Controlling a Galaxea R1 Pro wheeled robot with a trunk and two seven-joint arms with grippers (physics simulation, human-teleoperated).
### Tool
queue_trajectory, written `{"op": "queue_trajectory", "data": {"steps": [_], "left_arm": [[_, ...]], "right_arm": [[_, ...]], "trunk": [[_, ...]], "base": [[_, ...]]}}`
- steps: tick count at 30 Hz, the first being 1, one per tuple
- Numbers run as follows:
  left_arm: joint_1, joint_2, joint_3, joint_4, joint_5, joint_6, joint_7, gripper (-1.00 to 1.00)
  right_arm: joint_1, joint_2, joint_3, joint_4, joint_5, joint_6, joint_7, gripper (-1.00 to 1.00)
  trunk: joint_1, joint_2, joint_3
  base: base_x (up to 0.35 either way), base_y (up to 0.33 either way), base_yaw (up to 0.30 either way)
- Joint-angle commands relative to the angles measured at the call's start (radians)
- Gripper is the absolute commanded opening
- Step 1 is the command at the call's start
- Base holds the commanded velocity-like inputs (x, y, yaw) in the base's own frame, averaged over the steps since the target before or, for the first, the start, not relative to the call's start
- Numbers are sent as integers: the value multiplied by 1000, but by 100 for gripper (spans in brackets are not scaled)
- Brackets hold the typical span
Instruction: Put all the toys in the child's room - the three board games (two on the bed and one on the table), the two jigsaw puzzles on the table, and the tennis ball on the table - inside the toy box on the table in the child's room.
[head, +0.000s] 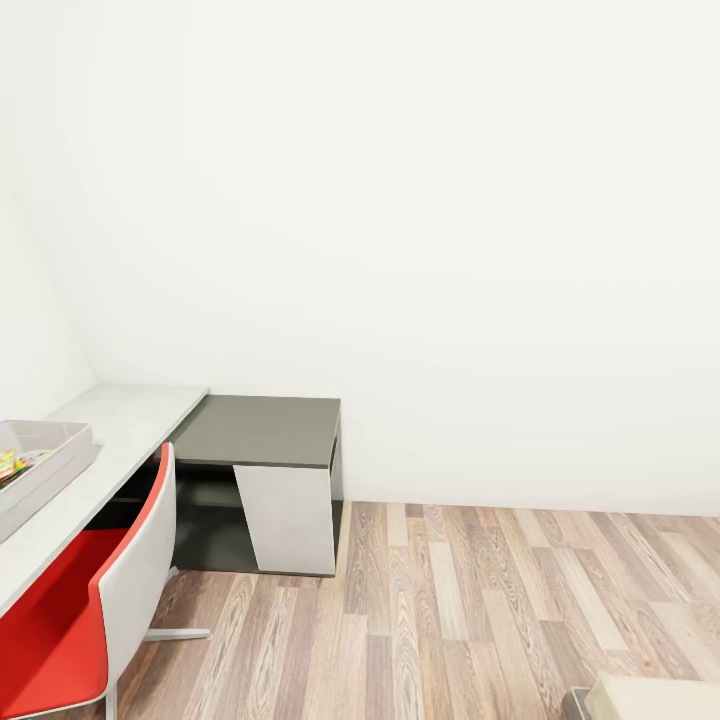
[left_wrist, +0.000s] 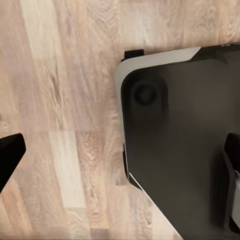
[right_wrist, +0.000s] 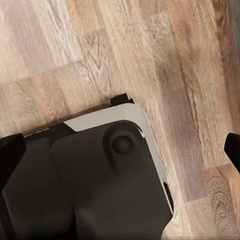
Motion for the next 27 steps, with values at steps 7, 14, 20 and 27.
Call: {"op": "queue_trajectory", "data": {"steps": [7,14,20,27], "left_arm": [[6,7,-1,2,58,1,3,100],[9,8,0,2,73,0,3,100],[13,6,-1,1,73,1,2,100],[20,6,-3,-1,70,-2,2,100]], "right_arm": [[-1,-1,-1,8,-8,-2,-1,100],[-1,-2,-1,9,-8,-2,-1,100],[-1,-7,-2,9,-11,-3,-3,100],[13,-12,-2,9,-12,-3,-4,100]], "trunk": [[1,-2,-2],[1,-2,-2],[1,-2,-4],[1,-2,-5]], "base": [[0,0,0],[0,0,0],[0,0,0],[0,0,0]]}}
